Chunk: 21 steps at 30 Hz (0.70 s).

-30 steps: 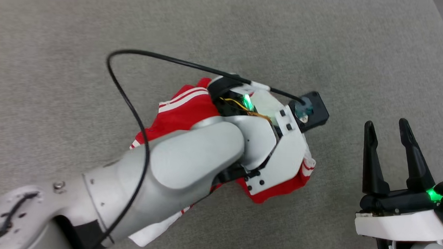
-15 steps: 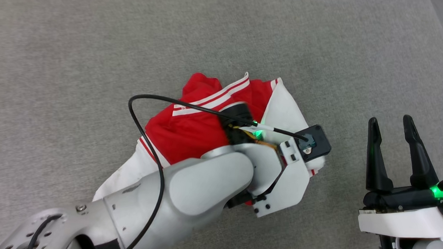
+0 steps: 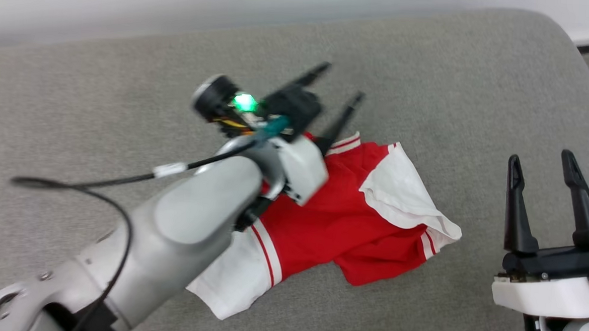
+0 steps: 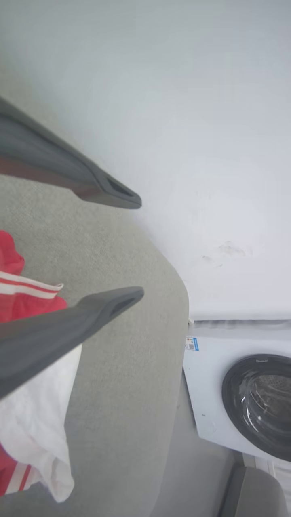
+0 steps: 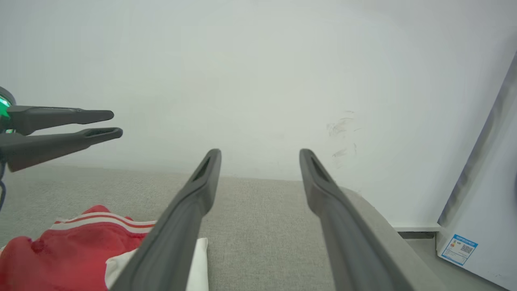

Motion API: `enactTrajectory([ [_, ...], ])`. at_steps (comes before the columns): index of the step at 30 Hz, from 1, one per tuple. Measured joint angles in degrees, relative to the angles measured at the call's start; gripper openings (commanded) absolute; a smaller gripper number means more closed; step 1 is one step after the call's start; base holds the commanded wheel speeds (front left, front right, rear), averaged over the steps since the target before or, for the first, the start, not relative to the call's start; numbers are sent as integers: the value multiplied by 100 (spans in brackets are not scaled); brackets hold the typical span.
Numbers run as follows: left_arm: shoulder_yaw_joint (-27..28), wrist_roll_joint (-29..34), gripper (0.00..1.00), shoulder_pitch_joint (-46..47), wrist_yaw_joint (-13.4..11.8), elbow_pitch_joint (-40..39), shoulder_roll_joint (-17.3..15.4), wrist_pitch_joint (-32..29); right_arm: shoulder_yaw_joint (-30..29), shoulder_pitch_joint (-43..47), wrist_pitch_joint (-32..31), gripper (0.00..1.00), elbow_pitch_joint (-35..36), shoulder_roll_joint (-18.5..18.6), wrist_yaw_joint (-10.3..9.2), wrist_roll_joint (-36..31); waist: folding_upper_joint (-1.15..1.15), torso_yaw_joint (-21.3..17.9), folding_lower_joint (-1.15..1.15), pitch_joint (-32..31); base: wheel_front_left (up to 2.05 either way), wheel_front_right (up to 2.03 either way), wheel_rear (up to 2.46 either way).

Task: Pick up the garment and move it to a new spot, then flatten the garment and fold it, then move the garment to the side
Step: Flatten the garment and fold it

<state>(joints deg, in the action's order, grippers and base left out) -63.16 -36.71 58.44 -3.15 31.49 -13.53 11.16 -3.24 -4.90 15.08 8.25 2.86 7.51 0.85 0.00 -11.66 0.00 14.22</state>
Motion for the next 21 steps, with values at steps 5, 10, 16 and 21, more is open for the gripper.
enactTrajectory([
  [5,673,-3,100,-662,-845,-459,-564,365,-86,-222,0,100,204,0,0,-467,0,214,0,-309,0,0,0],
  [10,1608,277,100,-1664,-1596,-1471,-1067,385,-65,-443,1,100,260,313,0,-656,0,438,0,-475,0,0,0],
  [16,2698,700,100,-3032,-2114,-2425,-1355,391,352,-775,1,100,-115,1106,0,-694,0,597,0,-559,0,0,0],
  [21,3416,1105,100,-3906,-2312,-2959,-1305,391,1001,-1145,-489,100,-582,1814,0,-312,0,673,0,-570,0,0,0],
])
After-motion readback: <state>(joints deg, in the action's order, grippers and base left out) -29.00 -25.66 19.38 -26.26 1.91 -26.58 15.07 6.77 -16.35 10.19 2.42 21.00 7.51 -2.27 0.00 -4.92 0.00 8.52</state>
